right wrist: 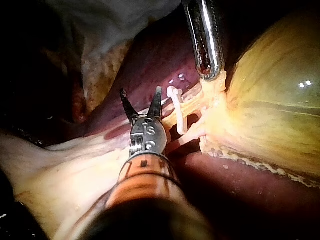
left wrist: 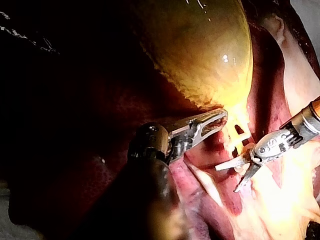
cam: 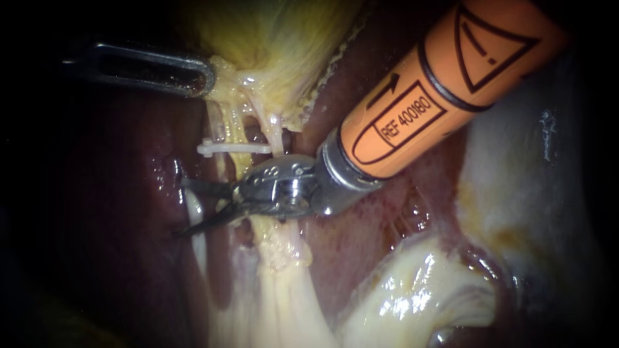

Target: Go to the cutting position left tube

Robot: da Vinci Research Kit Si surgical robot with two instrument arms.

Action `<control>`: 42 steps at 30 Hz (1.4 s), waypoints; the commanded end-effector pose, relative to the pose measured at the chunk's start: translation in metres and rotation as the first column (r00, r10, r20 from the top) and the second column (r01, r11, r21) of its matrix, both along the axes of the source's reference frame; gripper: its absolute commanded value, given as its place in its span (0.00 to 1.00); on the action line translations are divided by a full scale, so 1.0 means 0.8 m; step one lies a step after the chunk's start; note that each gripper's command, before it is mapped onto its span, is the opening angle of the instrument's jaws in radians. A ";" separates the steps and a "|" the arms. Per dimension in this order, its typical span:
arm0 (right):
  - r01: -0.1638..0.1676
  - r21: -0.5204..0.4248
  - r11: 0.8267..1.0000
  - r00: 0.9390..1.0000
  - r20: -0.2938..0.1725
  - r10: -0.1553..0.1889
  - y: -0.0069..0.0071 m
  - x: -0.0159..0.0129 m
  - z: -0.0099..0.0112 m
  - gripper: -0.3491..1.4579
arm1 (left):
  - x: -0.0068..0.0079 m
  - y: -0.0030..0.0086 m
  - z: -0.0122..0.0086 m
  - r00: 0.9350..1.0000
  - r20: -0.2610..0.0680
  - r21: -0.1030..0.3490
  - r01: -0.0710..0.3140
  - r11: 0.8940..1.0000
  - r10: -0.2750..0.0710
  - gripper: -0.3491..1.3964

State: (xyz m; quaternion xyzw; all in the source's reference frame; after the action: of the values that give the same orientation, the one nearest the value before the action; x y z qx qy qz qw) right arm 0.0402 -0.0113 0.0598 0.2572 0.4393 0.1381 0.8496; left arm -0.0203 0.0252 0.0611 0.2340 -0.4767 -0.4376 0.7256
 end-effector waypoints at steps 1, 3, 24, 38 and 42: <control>0.000 0.000 1.000 1.000 0.000 0.000 0.0000 0.0000 0.0000 0.96 | 0.0000 0.0000 0.0000 1.000 0.000 0.000 0.000 1.000 0.000 0.00; 0.001 0.000 1.000 1.000 0.000 -0.001 -0.0001 -0.0001 -0.0001 0.96 | 0.0000 0.0000 0.0000 1.000 0.000 0.000 0.000 1.000 0.000 0.00; 0.027 0.036 0.999 0.999 -0.021 -0.026 0.0011 -0.0080 -0.0064 0.97 | 0.0005 0.0001 0.0000 1.000 0.002 0.000 -0.003 1.000 0.003 0.00; 0.033 0.055 0.998 0.999 -0.024 -0.032 0.0022 -0.0122 -0.0062 0.93 | 0.0006 0.0001 0.0000 1.000 0.002 0.000 -0.003 1.000 0.003 0.00; 0.031 0.060 0.998 0.999 -0.023 -0.030 0.0024 -0.0125 -0.0058 0.92 | 0.0006 0.0001 0.0000 1.000 0.002 0.000 -0.003 1.000 0.003 0.00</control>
State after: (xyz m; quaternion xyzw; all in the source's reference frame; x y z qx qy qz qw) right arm 0.0301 -0.0093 0.0551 0.2916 0.4403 0.1347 0.8384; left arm -0.0199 0.0253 0.0612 0.2352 -0.4769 -0.4365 0.7258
